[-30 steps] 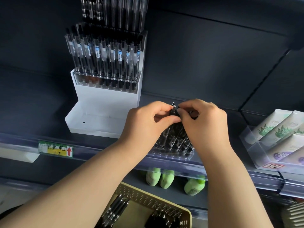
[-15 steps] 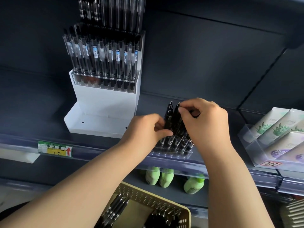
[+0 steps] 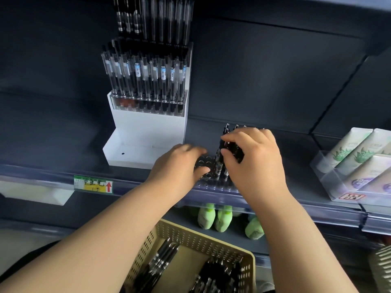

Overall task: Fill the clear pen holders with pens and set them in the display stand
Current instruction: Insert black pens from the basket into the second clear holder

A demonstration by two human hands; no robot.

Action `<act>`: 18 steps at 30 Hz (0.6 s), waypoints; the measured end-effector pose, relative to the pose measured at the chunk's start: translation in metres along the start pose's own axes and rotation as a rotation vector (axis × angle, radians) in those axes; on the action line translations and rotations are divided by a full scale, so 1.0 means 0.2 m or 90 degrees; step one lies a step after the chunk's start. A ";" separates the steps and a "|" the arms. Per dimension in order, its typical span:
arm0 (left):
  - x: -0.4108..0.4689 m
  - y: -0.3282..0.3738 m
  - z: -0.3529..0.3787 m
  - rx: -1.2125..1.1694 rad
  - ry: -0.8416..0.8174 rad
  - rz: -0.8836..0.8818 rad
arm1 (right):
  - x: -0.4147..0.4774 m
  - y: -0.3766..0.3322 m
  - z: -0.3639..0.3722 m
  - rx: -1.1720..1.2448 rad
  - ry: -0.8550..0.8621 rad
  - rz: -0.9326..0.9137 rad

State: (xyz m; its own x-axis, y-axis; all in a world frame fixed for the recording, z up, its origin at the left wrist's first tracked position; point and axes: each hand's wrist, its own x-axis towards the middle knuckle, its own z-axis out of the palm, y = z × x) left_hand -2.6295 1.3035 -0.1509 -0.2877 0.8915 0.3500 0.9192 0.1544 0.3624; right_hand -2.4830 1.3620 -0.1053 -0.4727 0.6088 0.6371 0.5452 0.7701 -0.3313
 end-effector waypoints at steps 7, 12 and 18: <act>-0.13 -0.04 -0.03 0.055 -0.026 0.028 | -0.22 -0.06 0.00 -0.006 -0.005 -0.069; -0.26 -0.09 -0.01 0.053 -0.069 -0.001 | -0.45 -0.07 0.08 0.006 -0.112 -0.078; -0.49 -0.15 0.12 0.031 -0.168 -0.057 | -0.68 0.02 0.21 -0.061 -0.391 0.055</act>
State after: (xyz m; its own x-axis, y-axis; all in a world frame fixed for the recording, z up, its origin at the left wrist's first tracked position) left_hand -2.6224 1.2211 -0.2171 -0.2941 0.9525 0.0791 0.9068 0.2519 0.3381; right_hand -2.4460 1.2897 -0.2220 -0.7202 0.6886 0.0846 0.6456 0.7099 -0.2816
